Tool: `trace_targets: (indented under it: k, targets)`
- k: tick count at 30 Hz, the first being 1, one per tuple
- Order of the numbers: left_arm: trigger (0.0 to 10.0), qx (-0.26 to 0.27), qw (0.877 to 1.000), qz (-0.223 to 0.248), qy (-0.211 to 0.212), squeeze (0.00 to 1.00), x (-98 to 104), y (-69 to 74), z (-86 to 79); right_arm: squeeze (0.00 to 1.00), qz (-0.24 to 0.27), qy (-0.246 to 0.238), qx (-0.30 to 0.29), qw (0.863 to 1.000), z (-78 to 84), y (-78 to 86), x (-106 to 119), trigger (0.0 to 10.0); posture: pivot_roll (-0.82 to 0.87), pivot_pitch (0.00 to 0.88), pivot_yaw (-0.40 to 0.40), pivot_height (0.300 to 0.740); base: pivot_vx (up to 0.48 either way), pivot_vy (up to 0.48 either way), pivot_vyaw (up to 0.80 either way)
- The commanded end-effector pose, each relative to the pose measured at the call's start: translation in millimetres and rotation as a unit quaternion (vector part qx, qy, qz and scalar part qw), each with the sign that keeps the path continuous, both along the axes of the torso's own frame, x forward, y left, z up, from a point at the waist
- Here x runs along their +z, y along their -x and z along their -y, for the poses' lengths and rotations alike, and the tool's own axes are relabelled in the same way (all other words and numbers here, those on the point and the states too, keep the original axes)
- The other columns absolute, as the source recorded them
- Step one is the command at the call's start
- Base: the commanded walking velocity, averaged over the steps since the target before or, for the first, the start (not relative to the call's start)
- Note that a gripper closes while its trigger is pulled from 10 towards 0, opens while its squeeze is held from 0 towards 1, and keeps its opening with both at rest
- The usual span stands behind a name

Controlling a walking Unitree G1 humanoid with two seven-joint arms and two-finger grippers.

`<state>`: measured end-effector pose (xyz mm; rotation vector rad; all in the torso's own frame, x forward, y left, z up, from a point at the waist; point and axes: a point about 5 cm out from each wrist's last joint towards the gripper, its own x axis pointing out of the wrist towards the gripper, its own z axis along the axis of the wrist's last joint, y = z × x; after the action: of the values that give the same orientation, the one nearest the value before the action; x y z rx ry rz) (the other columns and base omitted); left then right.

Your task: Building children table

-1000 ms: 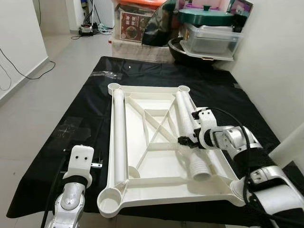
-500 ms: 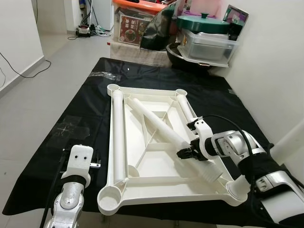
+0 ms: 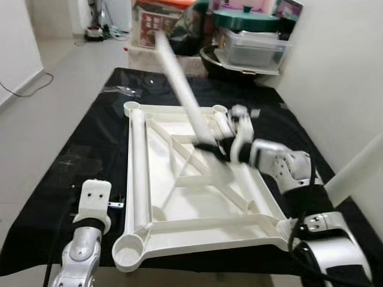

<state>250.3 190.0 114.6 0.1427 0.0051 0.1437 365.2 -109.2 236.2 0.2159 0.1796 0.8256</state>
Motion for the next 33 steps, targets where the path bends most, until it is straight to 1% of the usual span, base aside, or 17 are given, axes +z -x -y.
trace_targets:
  k: [1,2,4,5,7,9,10,11,12,14,18,19,20,22,27,30,33]
  targets:
    - [10.0,-0.029,0.998,0.007,0.052,0.0,4.2,0.2,7.2,0.0,0.026,-0.049,-0.016,0.998,-3.4,4.4,4.6,0.0,0.06,0.0,-0.106,0.74,0.0,0.0,0.0]
    - [10.0,-0.029,0.998,0.007,0.052,0.0,4.2,0.2,7.2,0.0,0.026,-0.049,-0.016,0.998,-3.4,4.4,4.6,0.0,0.06,0.0,-0.106,0.74,0.0,0.0,0.0]
    - [10.0,-0.116,0.986,0.036,0.117,0.0,22.1,1.4,24.7,0.0,0.03,-0.096,-0.024,0.995,-27.8,11.7,0.4,0.0,0.08,0.0,-0.09,0.74,0.0,0.0,0.0]
    - [10.0,-0.116,0.986,0.036,0.117,0.0,22.1,1.4,24.7,0.0,0.03,-0.096,-0.024,0.995,-27.8,11.7,0.4,0.0,0.08,0.0,-0.09,0.74,0.0,0.0,0.0]
    - [10.0,-0.224,0.948,0.074,0.212,0.0,46.8,5.5,43.3,0.0,0.034,-0.133,-0.028,0.99,-61.4,20.3,-4.5,0.0,0.08,0.0,-0.081,0.74,0.0,0.0,0.0]
    - [10.0,-0.224,0.948,0.074,0.212,0.0,46.8,5.5,43.3,0.0,0.034,-0.133,-0.028,0.99,-61.4,20.3,-4.5,0.0,0.08,0.0,-0.081,0.74,0.0,0.0,0.0]
    - [10.0,-0.255,0.933,0.083,0.239,0.0,53.6,7.2,47.8,0.0,0.039,-0.142,-0.028,0.989,-72.0,23.4,-5.1,0.0,0.08,0.0,-0.081,0.74,0.0,0.0,0.0]
    - [10.0,-0.255,0.933,0.083,0.239,0.0,53.6,7.2,47.8,0.0,0.039,-0.142,-0.028,0.989,-72.0,23.4,-5.1,0.0,0.08,0.0,-0.081,0.74,0.0,0.0,0.0]
    - [10.0,-0.288,0.918,0.084,0.259,0.0,57.6,9.1,52.5,0.0,0.044,-0.151,-0.028,0.987,-82.3,26.5,-4.8,0.0,0.08,0.0,-0.075,0.74,0.0,0.0,0.0]
    - [10.0,-0.343,0.907,0.055,0.237,0.0,53.1,13.2,63.5,0.0,0.063,-0.164,-0.029,0.984,-96.3,30.3,0.4,0.0,0.09,0.0,-0.07,0.74,0.0,0.0,0.0]
    - [10.0,-0.358,0.904,0.045,0.229,0.0,50.6,14.8,66.5,0.0,0.07,-0.169,-0.03,0.983,-99.5,31.6,2.6,0.0,0.09,0.0,-0.07,0.74,0.0,0.0,0.0]
    - [10.0,-0.377,0.895,0.036,0.234,0.0,49.3,17.2,71.9,0.0,0.076,-0.176,-0.027,0.981,-103.1,35.3,3.8,0.0,0.09,0.0,-0.071,0.74,0.0,0.0,0.0]
    - [10.0,-0.377,0.895,0.036,0.234,0.0,49.3,17.2,71.9,0.0,0.076,-0.176,-0.027,0.981,-103.1,35.3,3.8,0.0,0.09,0.0,-0.071,0.74,0.0,0.0,0.0]
    - [10.0,-0.386,0.887,0.026,0.251,0.0,45.4,15.2,78.2,0.0,0.092,-0.188,0.002,0.978,-112.1,50.0,5.2,0.0,0.09,0.0,-0.069,0.74,0.0,0.0,0.0]
    - [10.0,-0.37,0.894,0.018,0.254,0.0,42.2,8.3,75.1,0.0,0.107,-0.193,0.026,0.975,-118.1,61.2,6.0,0.0,0.08,0.0,-0.063,0.74,0.0,0.0,0.0]
    - [10.0,-0.346,0.906,0.028,0.243,0.0,43.9,0.3,70.0,0.0,0.116,-0.19,0.044,0.974,-121.3,68.5,3.9,0.0,0.08,0.0,-0.059,0.74,0.0,0.0,0.0]
    - [10.0,-0.345,0.907,0.029,0.242,0.0,44.1,-0.4,69.5,0.0,0.118,-0.19,0.045,0.974,-121.6,69.1,3.7,0.0,0.08,0.0,-0.059,0.74,0.0,0.0,0.0]
